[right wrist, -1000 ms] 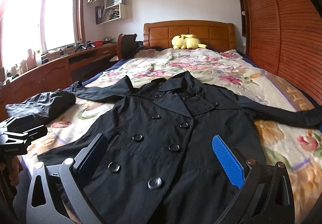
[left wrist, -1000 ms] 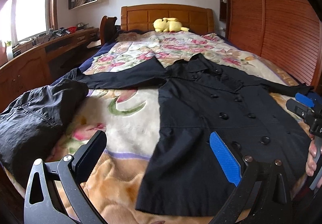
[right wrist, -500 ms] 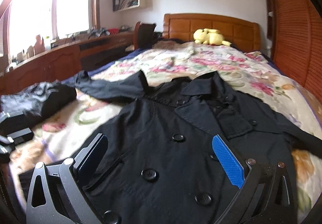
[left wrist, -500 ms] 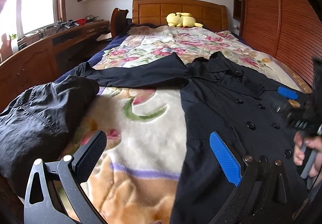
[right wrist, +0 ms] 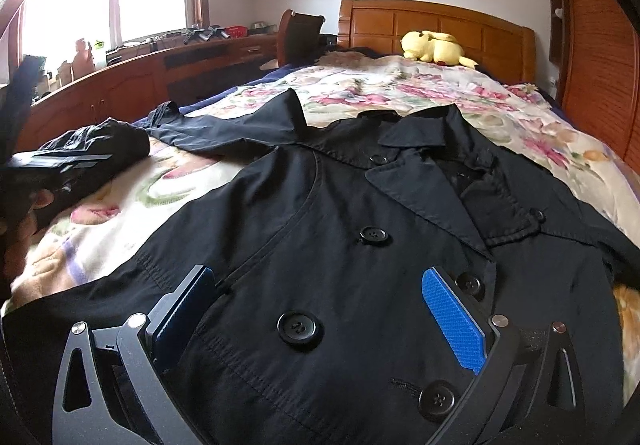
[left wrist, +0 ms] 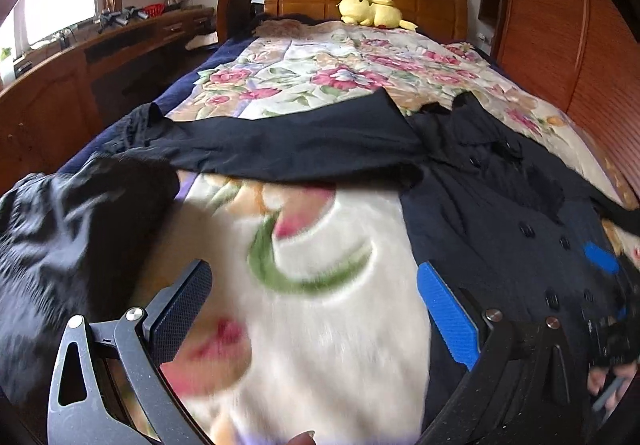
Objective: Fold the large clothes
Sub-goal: 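Lower the left tool to the coat sleeve nearest it and grasp the cuff, then fold the gripped sleeve across the coat front with the left tool, then release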
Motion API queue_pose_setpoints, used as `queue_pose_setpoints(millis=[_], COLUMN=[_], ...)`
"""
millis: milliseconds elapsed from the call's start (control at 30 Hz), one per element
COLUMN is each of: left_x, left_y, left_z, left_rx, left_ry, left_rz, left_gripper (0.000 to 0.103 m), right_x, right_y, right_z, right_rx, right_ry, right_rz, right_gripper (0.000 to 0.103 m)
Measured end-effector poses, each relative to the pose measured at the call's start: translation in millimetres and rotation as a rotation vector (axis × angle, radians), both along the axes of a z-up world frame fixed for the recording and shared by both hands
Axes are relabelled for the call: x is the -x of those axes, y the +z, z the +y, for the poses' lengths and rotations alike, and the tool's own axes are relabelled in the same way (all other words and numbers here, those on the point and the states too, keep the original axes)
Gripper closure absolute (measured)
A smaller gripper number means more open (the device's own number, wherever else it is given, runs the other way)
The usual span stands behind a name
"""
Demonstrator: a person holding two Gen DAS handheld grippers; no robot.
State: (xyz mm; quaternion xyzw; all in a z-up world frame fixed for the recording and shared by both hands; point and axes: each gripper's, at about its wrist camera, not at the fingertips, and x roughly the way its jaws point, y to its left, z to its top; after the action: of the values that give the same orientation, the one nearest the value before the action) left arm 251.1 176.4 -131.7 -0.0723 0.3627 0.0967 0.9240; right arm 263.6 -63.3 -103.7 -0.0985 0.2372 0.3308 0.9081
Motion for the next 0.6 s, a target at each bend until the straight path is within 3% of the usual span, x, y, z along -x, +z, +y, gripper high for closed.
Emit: queue_pose_setpoints(millis=[233, 467, 600], left_x=[-57.9, -102.9, -116.6], left_y=[-11.8, -40.5, -51.6], left_z=[33.5, 59.5, 79.8], left_rx=[0.084, 0.161, 0.197], left_ry=[-0.016, 0.013, 0.079], left_rz=[-0.004, 0.06, 0.088], left_gripper=[0.001, 0.025, 0.031], right_x=[-4.2, -8.6, -7.7], right_y=[-0.5, -2.7, -3.5], right_z=[10.4, 11.2, 11.8], right_rx=[-0.002, -0.004, -0.001], right_ry=[0.002, 0.006, 0.007], right_rz=[0.019, 0.039, 0.039], right_gripper=[0.0, 0.0, 0.0])
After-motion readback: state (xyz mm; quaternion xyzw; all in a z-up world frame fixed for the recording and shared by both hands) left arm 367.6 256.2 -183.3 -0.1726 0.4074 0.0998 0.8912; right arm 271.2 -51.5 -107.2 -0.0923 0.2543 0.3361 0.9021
